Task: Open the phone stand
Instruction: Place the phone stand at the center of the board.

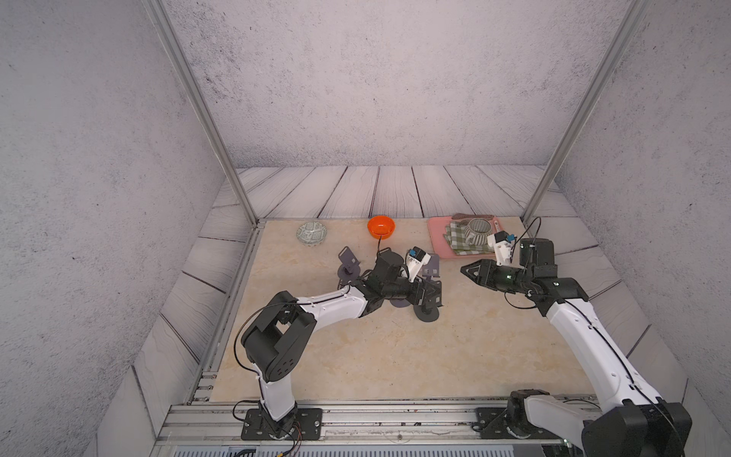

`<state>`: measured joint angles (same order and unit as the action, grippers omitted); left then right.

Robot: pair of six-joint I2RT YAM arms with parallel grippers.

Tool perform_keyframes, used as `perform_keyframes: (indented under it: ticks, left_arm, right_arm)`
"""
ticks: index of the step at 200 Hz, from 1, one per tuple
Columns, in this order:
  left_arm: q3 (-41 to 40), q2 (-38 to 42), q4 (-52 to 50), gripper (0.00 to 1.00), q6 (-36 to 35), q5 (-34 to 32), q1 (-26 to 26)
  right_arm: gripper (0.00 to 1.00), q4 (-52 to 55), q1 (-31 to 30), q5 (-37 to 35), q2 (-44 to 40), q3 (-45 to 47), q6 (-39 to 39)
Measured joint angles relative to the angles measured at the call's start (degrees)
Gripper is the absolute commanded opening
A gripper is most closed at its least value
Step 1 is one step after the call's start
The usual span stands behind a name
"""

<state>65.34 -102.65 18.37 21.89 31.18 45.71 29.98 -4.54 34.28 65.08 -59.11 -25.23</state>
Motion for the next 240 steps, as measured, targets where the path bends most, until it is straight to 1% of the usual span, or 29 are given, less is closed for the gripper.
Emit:
perform_keyframes:
  ticks: [55, 134, 188, 193, 214, 217, 223, 226, 228, 240]
  left_arm:
    - [0.92, -1.36, -2.16, 0.49, -0.48, 1.42, -0.11]
    - [0.92, -2.67, -3.58, 0.49, -0.90, 2.23, -0.11]
    - [0.92, -3.41, -3.63, 0.57, -1.16, 2.27, -0.11]
    - [0.92, -3.41, -3.69, 0.61, -1.18, 2.21, -0.11]
    - [0.92, -3.39, -4.35, 0.65, -1.68, 1.70, -0.11]
    - [0.92, -3.39, -4.46, 0.70, -1.88, 1.66, -0.11]
    - [0.90, -3.39, -4.61, 0.74, -2.34, 1.51, -0.11]
    - [0.90, -3.39, -4.70, 0.84, -2.10, 1.40, -0.11]
    - [0.90, -3.39, -4.79, 0.89, -2.45, 1.38, -0.11]
    - [0.90, -3.39, -5.05, 0.91, -2.69, 0.83, -0.11]
  right_arm:
    - [0.38, 0.22, 0.02, -0.39, -2.34, 0.02, 0.26]
    - [0.39, 0.17, 0.11, -0.39, -2.47, 0.02, 0.24]
    - [0.39, -0.24, 0.11, -0.26, -2.19, 0.04, 0.22]
    - [0.39, -0.24, 0.11, -0.22, -2.14, 0.04, 0.20]
    - [0.39, -0.26, 0.11, 0.04, -1.86, 0.07, 0.20]
    - [0.39, -0.28, 0.11, 0.04, -1.81, 0.07, 0.17]
    - [0.39, -0.35, 0.11, 0.09, -1.81, 0.07, 0.17]
    - [0.39, -0.42, 0.11, 0.09, -1.81, 0.07, 0.15]
    - [0.39, -0.46, 0.11, 0.11, -1.81, 0.07, 0.15]
    - [0.39, -0.81, 0.11, 0.31, -1.75, 0.07, 0.09]
